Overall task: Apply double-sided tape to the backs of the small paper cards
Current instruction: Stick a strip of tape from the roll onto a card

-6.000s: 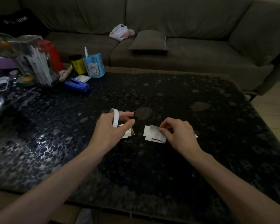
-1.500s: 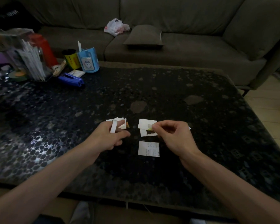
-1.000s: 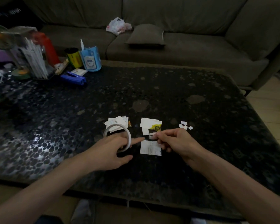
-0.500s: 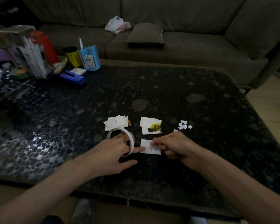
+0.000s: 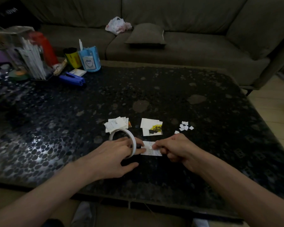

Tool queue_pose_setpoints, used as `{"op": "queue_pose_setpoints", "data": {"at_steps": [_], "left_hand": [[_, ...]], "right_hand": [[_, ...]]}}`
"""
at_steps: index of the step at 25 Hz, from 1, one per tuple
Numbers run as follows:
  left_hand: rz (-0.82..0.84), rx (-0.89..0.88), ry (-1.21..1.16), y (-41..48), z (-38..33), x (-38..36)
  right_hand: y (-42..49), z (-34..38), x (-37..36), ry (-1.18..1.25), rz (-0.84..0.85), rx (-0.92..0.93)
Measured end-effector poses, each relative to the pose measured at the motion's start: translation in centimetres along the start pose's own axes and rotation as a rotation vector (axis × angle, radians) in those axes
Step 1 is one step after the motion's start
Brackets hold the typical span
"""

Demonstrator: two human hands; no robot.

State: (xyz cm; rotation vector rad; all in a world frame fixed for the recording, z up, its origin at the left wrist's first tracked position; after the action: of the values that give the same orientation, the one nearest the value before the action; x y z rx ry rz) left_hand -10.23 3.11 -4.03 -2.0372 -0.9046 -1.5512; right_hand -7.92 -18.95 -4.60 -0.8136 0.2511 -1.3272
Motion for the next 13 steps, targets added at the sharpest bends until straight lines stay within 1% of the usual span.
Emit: {"op": "queue_pose_setpoints", "data": {"at_steps": [3,6,13], "left_hand": [[-0.025,0.013,-0.006,0.1,0.0,-0.1],[-0.038,-0.013,0.045,0.2,-0.2,-0.3],[-0.018,-0.042,0.106,0.4,-1.0,-0.2]], "right_hand": [[0.0,0.1,0.0,0.004,0.006,-0.003],[-0.1,0.1,0.0,0.000,0.004,-0.008],[0.0,0.0,-0.1,0.011,-0.008,0.002]]}}
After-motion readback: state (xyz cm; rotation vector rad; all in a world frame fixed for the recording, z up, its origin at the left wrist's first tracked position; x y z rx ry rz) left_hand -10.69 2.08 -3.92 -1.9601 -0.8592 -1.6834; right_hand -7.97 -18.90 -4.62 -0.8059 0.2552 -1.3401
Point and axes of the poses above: each hand's wrist, its own y-axis towards the middle knuckle, its own x-axis out of the back of the hand, z = x × y, the point moved 3 cm from there along y, towards the middle knuckle, and after that the axes turned 3 degrees about -y, right-handed, at the moved point
